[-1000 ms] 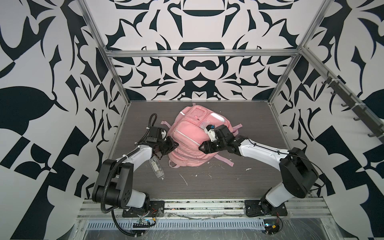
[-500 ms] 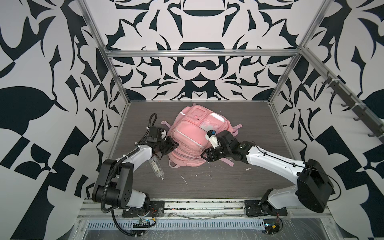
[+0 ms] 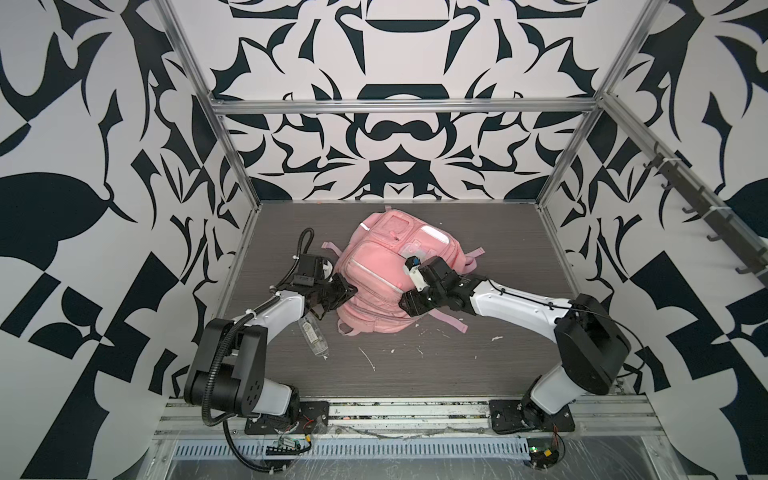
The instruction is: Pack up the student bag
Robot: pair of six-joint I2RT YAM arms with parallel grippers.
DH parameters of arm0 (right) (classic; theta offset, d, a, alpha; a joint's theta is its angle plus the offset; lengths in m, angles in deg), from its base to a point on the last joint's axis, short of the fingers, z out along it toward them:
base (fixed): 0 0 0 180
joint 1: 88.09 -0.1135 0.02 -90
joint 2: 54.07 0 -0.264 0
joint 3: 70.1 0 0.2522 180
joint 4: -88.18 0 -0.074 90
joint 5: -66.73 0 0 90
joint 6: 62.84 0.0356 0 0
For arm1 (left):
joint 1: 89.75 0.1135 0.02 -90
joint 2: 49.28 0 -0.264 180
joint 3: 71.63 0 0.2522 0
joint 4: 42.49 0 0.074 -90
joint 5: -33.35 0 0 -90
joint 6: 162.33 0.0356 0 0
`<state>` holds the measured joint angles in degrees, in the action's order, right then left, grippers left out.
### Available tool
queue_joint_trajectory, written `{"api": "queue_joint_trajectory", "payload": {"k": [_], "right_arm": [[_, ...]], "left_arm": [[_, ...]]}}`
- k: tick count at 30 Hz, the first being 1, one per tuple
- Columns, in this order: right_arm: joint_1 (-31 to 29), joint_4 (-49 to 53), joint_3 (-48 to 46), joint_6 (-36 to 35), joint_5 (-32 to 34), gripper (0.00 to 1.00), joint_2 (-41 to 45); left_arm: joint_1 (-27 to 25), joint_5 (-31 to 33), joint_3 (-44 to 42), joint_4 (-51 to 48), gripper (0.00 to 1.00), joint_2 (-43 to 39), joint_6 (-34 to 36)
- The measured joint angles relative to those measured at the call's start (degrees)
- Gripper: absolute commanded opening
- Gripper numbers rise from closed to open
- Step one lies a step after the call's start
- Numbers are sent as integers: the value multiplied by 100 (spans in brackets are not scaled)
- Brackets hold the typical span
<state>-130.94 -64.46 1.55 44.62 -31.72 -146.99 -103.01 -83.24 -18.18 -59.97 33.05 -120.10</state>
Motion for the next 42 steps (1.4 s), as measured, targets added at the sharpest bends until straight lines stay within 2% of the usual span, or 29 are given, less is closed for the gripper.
{"api": "queue_joint_trajectory", "payload": {"k": [11,21,31,42], "right_arm": [[-181,-144,-57,-153,-94,62,-55],[-339,-48,-317,-258,-170,47,17],[-337,-144,-321,-186,146,35,225],[-404,-190,-321,-83,282,27,59]], "left_arm": [[-2,0,-2,4,18,-2,-11],[-4,0,-2,4,18,-2,-22],[-15,0,-2,7,18,-2,-39],[-26,-2,-2,7,18,0,-42]]}}
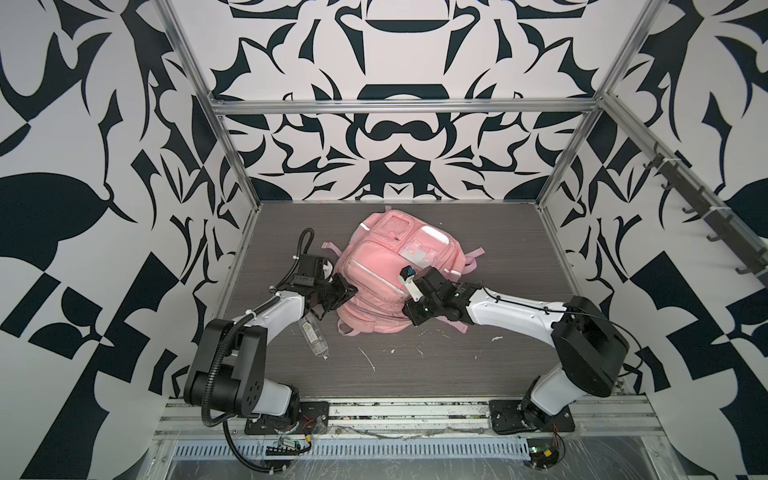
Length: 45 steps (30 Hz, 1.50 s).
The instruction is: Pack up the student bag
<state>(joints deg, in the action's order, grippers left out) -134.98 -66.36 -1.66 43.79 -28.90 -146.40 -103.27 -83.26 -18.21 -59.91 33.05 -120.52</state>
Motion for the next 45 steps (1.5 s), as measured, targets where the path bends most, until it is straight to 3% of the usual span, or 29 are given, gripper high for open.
{"api": "queue_joint_trajectory", "payload": {"k": [13,38,45], "right_arm": [[-46,-48,-55,101,168,15,-37],[-50,-181,-345,219,271,7,129],[-297,22,-330,321,409,4,413]], "left_arm": [[0,0,0,22,18,70,2],[0,-2,0,44,18,81,0],[0,-4,-103,173,17,70,-87]]}}
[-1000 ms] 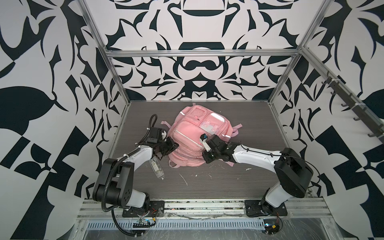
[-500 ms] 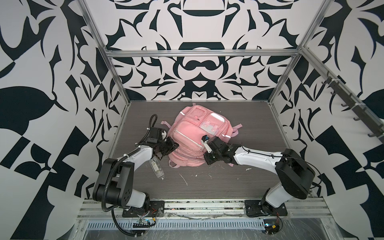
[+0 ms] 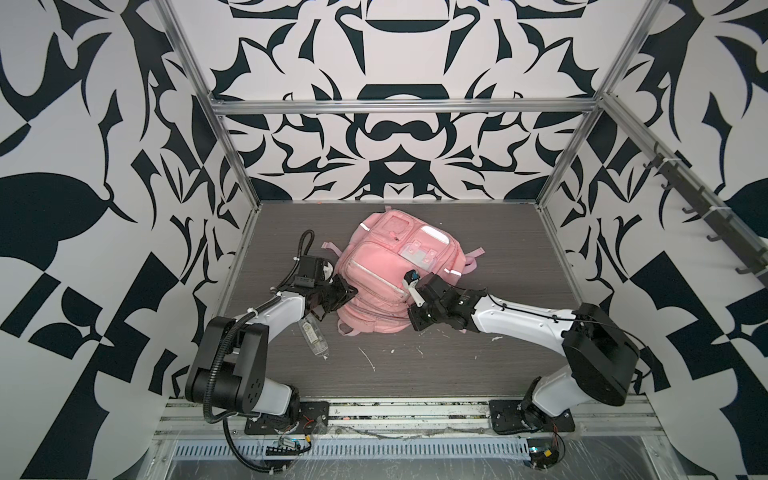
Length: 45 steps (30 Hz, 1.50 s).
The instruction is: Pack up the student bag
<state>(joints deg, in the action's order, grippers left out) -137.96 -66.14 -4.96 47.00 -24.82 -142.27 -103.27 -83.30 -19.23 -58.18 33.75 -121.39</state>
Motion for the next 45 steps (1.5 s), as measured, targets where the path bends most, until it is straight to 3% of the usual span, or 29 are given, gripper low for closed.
{"api": "queue_joint_trajectory", "payload": {"k": [14,28,33,40,45], "right_arm": [[-651,315,772,129,422,0,-549],[-761,605,2203,382,531,0,-1652],[-697,675,2225,444,614,0,-1690],[-345,546,1357,590,509,0,-1014],[-79,623,643,643,481,0,-286]], "left_arm": [[-94,50,-31,61,17,-52,-184],[-155,120,-76,109,17,-144,-243],[-251,142,-175,195,17,-188,-299],[-885,304,-181,212,17,-234,-389],[-1805,629,-68,232,18,-160,-511]]}}
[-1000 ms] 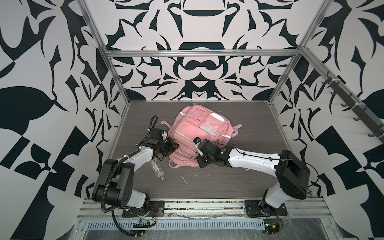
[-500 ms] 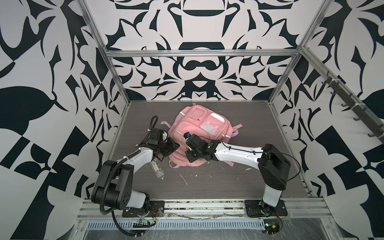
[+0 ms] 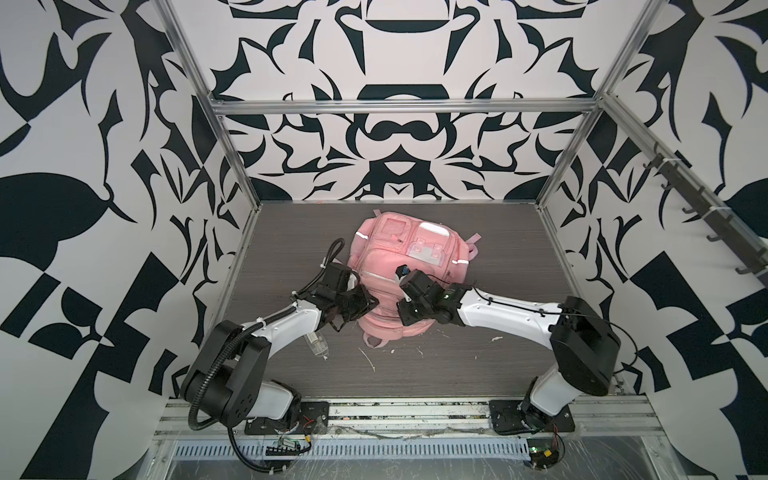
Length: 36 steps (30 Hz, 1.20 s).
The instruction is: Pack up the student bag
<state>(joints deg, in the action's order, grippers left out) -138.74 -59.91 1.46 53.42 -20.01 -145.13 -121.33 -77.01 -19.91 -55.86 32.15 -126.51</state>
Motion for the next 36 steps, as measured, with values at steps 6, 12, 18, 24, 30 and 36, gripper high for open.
{"api": "queue_joint_trajectory", "payload": {"k": [6,12,18,24,30,36], "right_arm": [[345,328,-636,17,33,0,745],[476,588,-785,37,26,0,1119],[468,542,-789,39,-192,0,1119],[348,337,-787,42,-448,0,1003],[315,122,-782,55,-603,0,807],[328,87,-782,59,-605,0,883]], "left_arm": [[-1071,223,474,74,20,603,-94],[-1521,260,892,146,20,1088,-144],[-1558,256,1014,142,20,1285,-157],[-1561,232,1058,133,20,1353,-157],[-1561,208,1078,138,25,1388,-153],[-1561,369,1080,-107,35,1198,170]]}}
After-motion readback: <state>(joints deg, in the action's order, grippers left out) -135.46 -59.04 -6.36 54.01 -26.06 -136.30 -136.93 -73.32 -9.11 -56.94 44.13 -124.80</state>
